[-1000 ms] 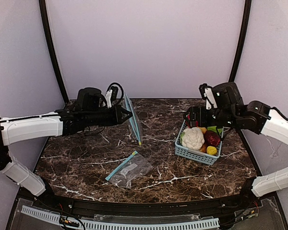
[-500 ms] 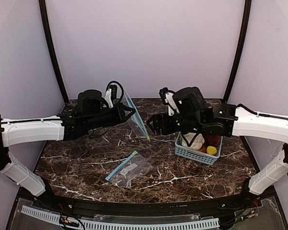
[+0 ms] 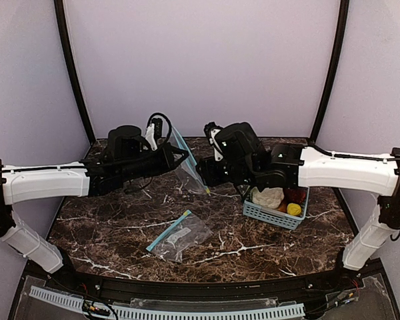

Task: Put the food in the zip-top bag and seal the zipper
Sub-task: Pass from the left arm to the right

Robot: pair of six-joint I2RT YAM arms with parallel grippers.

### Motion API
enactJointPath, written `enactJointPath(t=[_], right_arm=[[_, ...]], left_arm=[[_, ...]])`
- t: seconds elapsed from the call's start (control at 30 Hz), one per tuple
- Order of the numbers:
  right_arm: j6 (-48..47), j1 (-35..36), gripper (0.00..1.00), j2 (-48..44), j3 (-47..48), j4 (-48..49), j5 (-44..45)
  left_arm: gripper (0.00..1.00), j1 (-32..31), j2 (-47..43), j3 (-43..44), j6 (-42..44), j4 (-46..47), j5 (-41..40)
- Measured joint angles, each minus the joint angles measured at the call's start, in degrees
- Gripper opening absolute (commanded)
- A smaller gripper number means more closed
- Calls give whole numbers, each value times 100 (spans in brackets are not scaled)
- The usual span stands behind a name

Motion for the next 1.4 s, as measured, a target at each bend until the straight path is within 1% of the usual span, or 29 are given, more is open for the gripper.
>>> enactJointPath(t=[0.2,0.27,0.37,0.5,0.63,0.8,0.97,1.0,1.03,1.1,1.13,1.17,1.2,1.23,1.27,1.3,1.33,1.4], right_arm=[[-107,0,39,332,240,-26,177],[-122,2,34,463,321,-70,243],[-168,2,22,638,400,-118,337],[-162,-7,1,769,428,-223,470],[-199,-74,0,756,426,-267,518],[-341,-247,0,636,374,-214,385],[-485,-308,0,570,317,-83,168],[-505,-308,0,570,293,-81,103],[-516,-299,0,570,271,-83,35],[-546,-280,0,573,219,-87,-109],[-566,-280,0,573,192,-83,-164],[-603,-280,0,573,173,-94,-214],[-638,-280,0,575,157,-103,-247],[-675,-264,0,579,151,-114,-280],[-721,-251,0,588,149,-122,-310],[-752,-245,0,601,146,-127,-328],[-785,-232,0,621,146,-131,-332],[-833,-197,0,678,146,-164,-345]], left_arm=[[1,0,0,-11,-22,44,9],[1,0,0,-24,-24,68,13],[1,0,0,-35,-24,72,15],[1,0,0,-66,-15,63,15],[1,-2,-37,-138,114,-131,-20],[1,-9,-262,-393,361,-748,-101],[1,-52,-284,-645,487,-1333,-297],[2,-74,-284,-691,503,-1421,-330],[4,-94,-284,-728,520,-1453,-348],[15,-125,-295,-774,586,-1528,-382],[27,-129,-302,-778,647,-1572,-396],[34,-127,-306,-778,706,-1611,-415],[45,-127,-319,-778,798,-1661,-439],[51,-127,-343,-774,852,-1744,-470],[59,-127,-367,-765,960,-1808,-476],[62,-120,-389,-737,1040,-1893,-503],[69,-120,-413,-688,1123,-2002,-538],[77,-98,-492,-581,1318,-2205,-629]])
